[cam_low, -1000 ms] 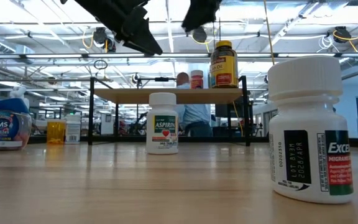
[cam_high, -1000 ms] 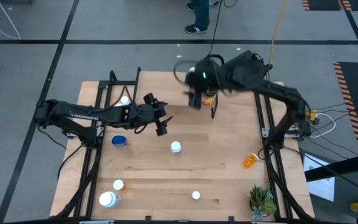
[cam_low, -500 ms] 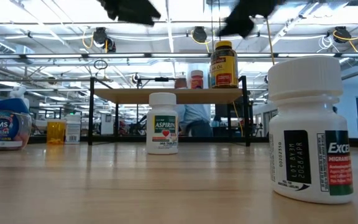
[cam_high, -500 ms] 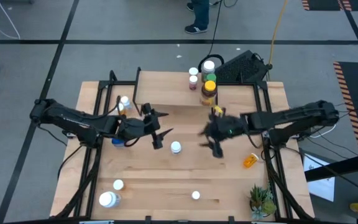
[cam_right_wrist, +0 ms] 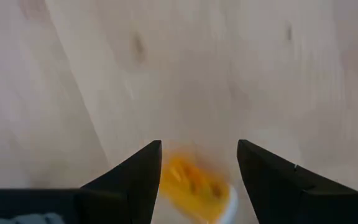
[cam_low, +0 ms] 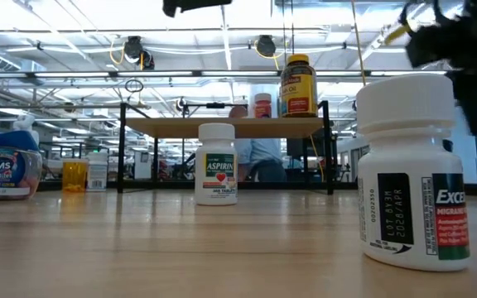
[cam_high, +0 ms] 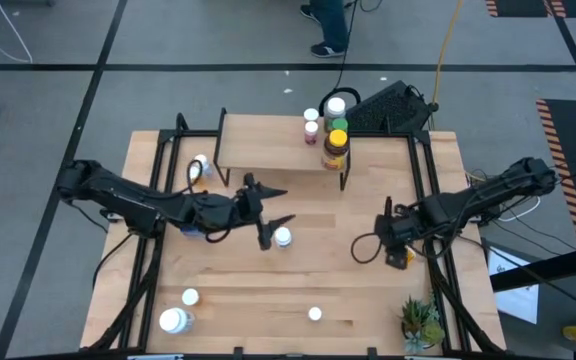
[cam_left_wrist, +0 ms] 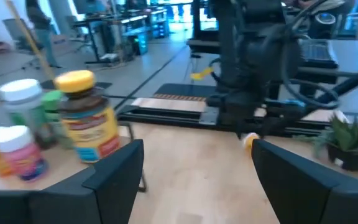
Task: Pick and place medicine bottles onto shelf by color
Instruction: Put the orange pill bottle on the shelf
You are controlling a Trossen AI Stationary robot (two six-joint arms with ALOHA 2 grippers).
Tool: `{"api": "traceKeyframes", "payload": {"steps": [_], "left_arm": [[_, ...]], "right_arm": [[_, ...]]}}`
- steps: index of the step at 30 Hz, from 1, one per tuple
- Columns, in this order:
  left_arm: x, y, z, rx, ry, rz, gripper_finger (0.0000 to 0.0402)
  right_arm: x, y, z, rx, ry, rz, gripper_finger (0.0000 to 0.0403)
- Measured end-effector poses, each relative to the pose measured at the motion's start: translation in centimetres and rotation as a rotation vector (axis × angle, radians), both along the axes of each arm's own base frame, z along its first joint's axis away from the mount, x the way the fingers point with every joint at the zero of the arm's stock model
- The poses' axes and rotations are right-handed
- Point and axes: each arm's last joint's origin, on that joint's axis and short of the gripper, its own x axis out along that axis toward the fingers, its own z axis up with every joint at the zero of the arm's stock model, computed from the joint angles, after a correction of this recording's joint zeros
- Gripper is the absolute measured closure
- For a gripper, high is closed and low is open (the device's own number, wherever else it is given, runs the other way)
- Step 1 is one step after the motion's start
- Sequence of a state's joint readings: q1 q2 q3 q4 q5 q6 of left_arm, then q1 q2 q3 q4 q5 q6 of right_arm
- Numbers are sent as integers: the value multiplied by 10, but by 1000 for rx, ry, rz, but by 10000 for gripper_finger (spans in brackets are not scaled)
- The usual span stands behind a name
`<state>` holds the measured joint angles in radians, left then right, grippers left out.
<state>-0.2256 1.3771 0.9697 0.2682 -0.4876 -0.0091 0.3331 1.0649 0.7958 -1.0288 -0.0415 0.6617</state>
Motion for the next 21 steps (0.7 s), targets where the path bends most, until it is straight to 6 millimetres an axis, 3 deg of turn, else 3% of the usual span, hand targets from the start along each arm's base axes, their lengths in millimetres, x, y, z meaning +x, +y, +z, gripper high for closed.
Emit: {"api": "traceKeyframes", "payload": {"steps": [7,14,21], "left_arm": [[21,-6,-16,47,-1,-50,98],[25,-7,-28,69,80,-54,98],[24,-6,-32,54,121,-30,99]], "right_arm": [[-18,5,-12,-6,154,59,197],[-34,13,-38,28,231,206,197],[-36,15,-63,46,156,290,181]]}}
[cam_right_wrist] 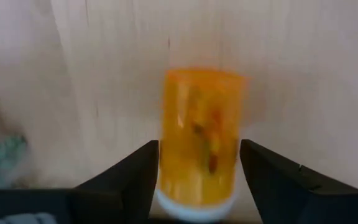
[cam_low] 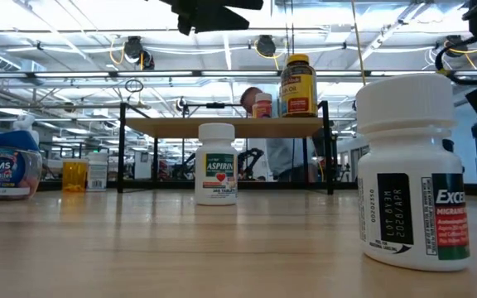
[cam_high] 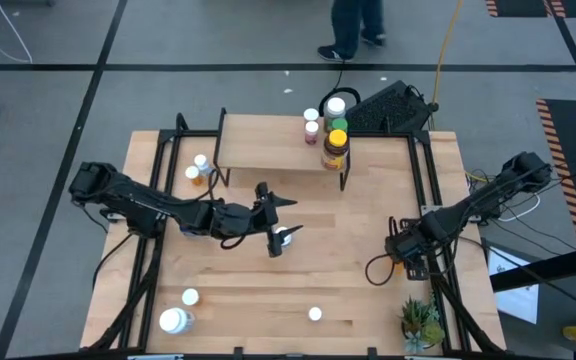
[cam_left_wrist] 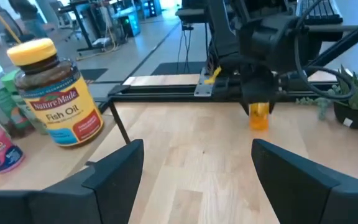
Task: Pick and place medicine bottles onto shelf by color
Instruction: Put the orange pill bottle on the shelf
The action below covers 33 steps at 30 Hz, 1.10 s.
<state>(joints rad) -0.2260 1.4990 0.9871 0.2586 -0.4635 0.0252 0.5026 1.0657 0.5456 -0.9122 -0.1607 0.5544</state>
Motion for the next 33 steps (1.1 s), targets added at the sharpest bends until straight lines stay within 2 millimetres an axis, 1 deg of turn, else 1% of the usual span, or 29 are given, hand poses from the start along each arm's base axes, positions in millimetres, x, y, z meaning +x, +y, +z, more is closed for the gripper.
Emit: {"api": "traceKeyframes", "payload": {"steps": [3,6,10,13,16,18,20,23,27,29,33], "left_arm": [[0,0,0,-14,-1,3,98],[0,-2,0,-22,-2,1,98],[0,-2,0,-26,-3,2,98],[0,-2,0,-26,-2,2,98],[0,-1,0,-19,0,1,98],[0,-2,-1,-5,5,-3,98],[4,-3,-6,10,11,-27,98],[15,-7,-20,52,33,-93,98],[31,-13,-38,107,39,-191,98],[40,-16,-42,119,49,-226,98],[63,-23,-47,112,101,-300,98]], "right_arm": [[1,1,-10,27,-47,-13,177],[1,0,-15,34,-52,-58,182],[3,-2,-15,39,-51,-133,203],[7,-2,-14,55,-76,-159,219],[13,-2,-13,88,-134,-165,226],[21,-2,-11,125,-203,-182,228],[32,-1,-7,189,-294,-194,228],[48,-1,2,302,-442,-199,229],[66,-9,14,404,-613,-248,230],[71,-13,18,435,-669,-259,230],[78,-21,24,432,-760,-247,230]]}}
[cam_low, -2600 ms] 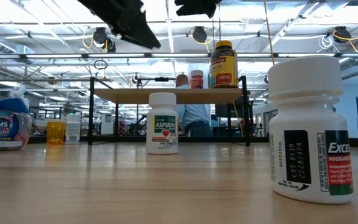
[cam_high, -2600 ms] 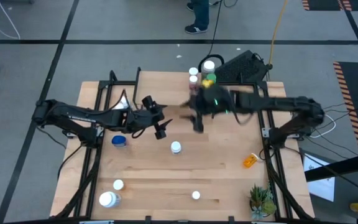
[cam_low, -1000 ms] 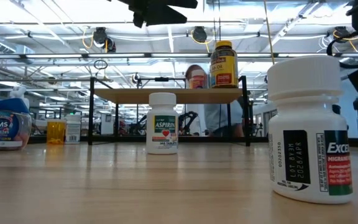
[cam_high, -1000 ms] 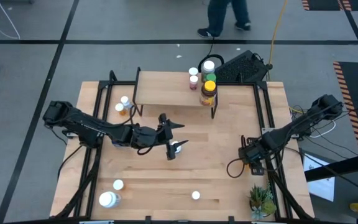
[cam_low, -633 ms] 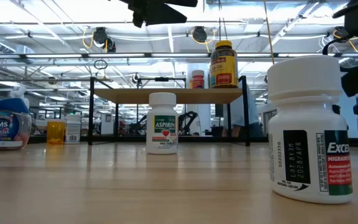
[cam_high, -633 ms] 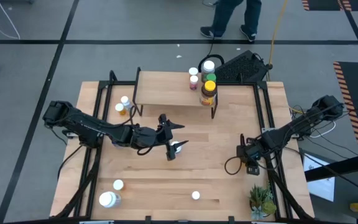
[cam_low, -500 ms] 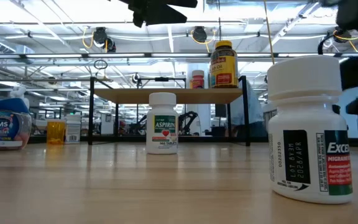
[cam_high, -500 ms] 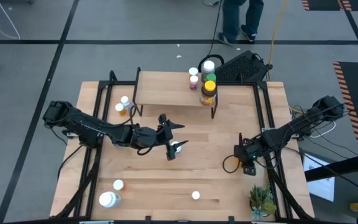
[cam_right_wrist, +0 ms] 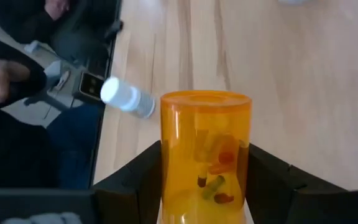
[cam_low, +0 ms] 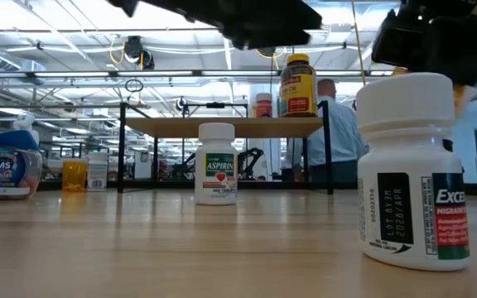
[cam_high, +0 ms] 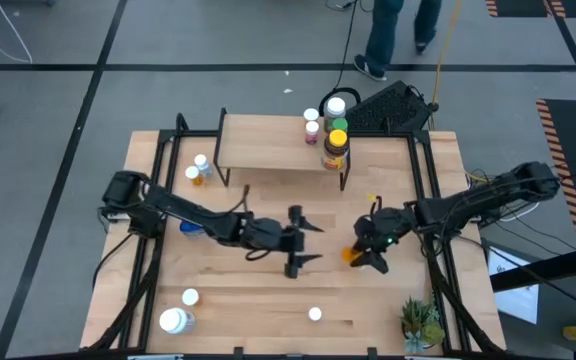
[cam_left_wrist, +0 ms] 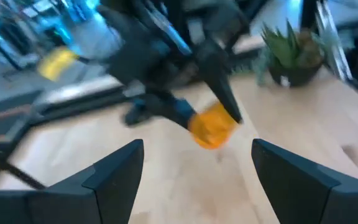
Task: Pick and place medicine bottles onto shelf by color
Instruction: Put the orange pill bottle on the shelf
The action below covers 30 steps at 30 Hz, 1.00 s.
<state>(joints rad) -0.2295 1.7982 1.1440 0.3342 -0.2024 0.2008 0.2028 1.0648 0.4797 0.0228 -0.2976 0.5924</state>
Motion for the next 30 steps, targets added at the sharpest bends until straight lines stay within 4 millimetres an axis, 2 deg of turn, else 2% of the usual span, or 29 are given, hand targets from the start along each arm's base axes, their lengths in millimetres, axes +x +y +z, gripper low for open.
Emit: {"api": "traceKeyframes", "payload": {"steps": [5,11,20,24,27,30], "left_arm": [[27,-7,-13,29,115,-24,98],[48,-12,-21,82,115,-43,98],[52,-16,-26,98,125,-191,99],[52,-17,-25,96,123,-194,101],[51,-17,-26,92,131,-193,124],[51,-17,-27,82,139,-190,166]], "right_arm": [[6,-4,2,7,-67,39,230],[15,0,-1,78,-82,95,231],[35,3,-10,191,-149,156,231],[39,0,-11,201,-160,137,231],[40,-1,-10,203,-179,134,230],[40,-1,-9,203,-183,134,222]]}}
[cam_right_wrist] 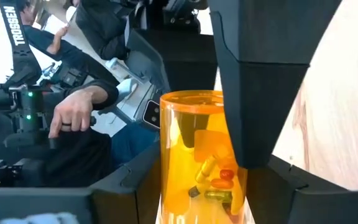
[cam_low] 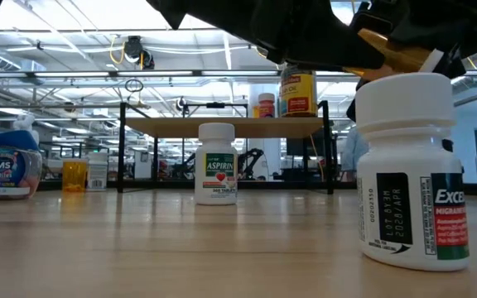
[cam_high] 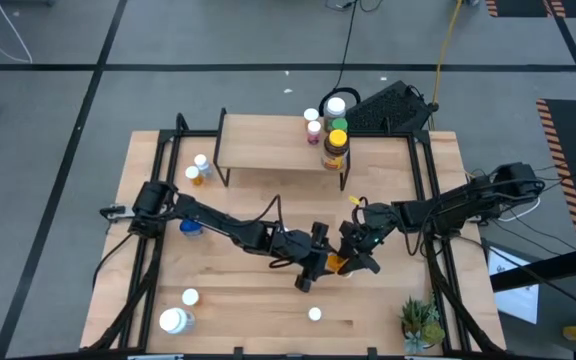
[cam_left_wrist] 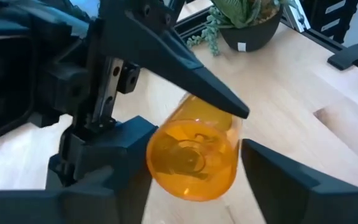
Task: Pick and place medicine bottles onto shelf by color
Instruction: Put the orange pill bottle on the shelf
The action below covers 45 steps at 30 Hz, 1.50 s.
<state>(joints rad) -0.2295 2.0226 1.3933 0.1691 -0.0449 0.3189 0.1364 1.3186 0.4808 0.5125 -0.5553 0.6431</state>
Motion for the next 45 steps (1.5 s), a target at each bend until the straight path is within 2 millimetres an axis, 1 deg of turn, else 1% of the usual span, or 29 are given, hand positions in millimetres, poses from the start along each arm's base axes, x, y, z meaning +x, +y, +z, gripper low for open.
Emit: {"api": "traceKeyframes", "payload": {"steps": [3,5,8,11,14,16,19,22,24,27,29,31,33,36,37,41,45], "left_arm": [[-1,0,2,-11,1,1,212],[-1,0,3,-21,-1,6,233],[0,2,4,-59,-9,34,234],[2,9,5,-99,-12,79,233],[3,15,6,-145,-12,141,223],[2,18,12,-177,-20,174,220],[-1,22,21,-230,-27,225,222],[-6,24,36,-260,-53,265,228],[-11,21,47,-264,-82,282,230],[-17,16,56,-278,-139,292,230],[-23,13,56,-300,-172,299,228],[-29,17,56,-339,-226,319,228],[-38,28,56,-405,-281,380,228],[-55,48,47,-533,-403,423,229],[-62,54,42,-571,-441,417,228],[-87,68,29,-759,-613,271,225],[-100,82,19,-876,-670,206,224]], "right_arm": [[0,0,0,-13,-15,7,209],[0,0,1,-21,-29,12,198],[1,0,1,-37,-52,17,182],[0,-1,3,-75,-87,26,171],[-2,-4,6,-118,-126,31,169],[-6,-6,9,-165,-147,39,169],[-16,-9,12,-288,-139,46,170],[-30,-15,13,-477,-106,0,170],[-39,-19,16,-612,-95,-49,170],[-50,-25,23,-793,-118,-115,170],[-53,-25,31,-874,-182,-151,170],[-57,-23,39,-930,-254,-162,170],[-59,-20,48,-972,-340,-173,170],[-60,-13,60,-980,-482,-182,170],[-59,-11,64,-978,-532,-188,170],[-54,-4,81,-1008,-731,-255,170],[-49,0,97,-1065,-950,-325,170]]}}
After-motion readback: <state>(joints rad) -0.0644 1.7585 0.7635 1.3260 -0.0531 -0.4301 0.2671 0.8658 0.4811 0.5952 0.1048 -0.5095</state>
